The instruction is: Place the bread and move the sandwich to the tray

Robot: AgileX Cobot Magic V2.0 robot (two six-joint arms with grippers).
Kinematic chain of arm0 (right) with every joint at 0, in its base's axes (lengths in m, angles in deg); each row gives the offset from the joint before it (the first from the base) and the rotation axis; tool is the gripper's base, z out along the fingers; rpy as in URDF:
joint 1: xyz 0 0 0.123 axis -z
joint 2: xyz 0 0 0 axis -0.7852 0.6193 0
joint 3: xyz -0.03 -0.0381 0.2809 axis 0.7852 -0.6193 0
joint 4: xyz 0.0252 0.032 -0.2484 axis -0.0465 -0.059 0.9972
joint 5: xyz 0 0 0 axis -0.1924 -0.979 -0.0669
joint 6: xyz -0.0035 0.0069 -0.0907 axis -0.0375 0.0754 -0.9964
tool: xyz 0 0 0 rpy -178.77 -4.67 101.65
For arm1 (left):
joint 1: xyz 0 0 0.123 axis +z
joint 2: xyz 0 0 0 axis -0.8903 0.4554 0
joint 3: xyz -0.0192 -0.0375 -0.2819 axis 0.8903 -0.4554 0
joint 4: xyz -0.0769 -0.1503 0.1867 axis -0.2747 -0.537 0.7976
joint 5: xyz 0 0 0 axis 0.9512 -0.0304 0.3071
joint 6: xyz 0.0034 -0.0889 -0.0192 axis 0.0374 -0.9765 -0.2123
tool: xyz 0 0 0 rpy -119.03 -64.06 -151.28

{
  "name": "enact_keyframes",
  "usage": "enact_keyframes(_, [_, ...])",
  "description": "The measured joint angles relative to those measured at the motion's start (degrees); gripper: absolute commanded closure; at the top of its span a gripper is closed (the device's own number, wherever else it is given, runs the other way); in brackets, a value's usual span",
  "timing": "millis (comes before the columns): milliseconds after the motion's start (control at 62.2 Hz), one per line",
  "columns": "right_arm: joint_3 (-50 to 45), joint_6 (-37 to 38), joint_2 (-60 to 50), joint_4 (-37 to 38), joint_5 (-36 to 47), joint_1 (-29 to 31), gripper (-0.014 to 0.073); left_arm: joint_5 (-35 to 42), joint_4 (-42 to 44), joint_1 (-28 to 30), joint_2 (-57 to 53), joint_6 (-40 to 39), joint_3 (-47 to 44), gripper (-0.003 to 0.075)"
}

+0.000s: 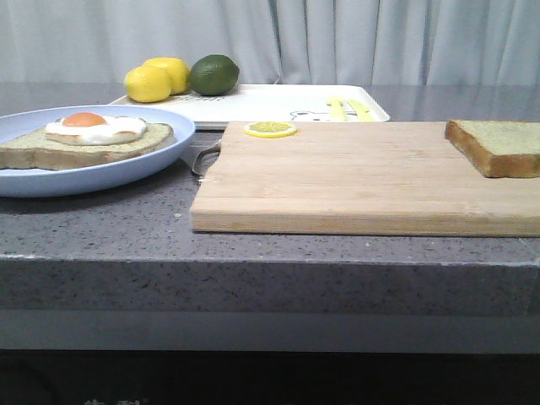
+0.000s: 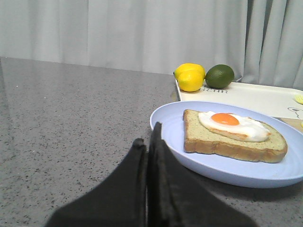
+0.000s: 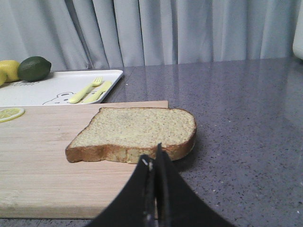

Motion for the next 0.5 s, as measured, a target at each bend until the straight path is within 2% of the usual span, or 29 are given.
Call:
enact_keyframes(306, [1.3, 0.0, 0.0, 0.0, -0.6, 0.0, 0.0663, 3.7, -0.9, 0.0, 0.0, 0.0, 0.9, 0.0741])
enact_keyframes(499, [12.2, 0.0, 0.0, 0.0, -8.6, 0.0, 0.0663, 0.0, -1.3, 0.0, 0.0, 0.0, 10.1, 0.0741])
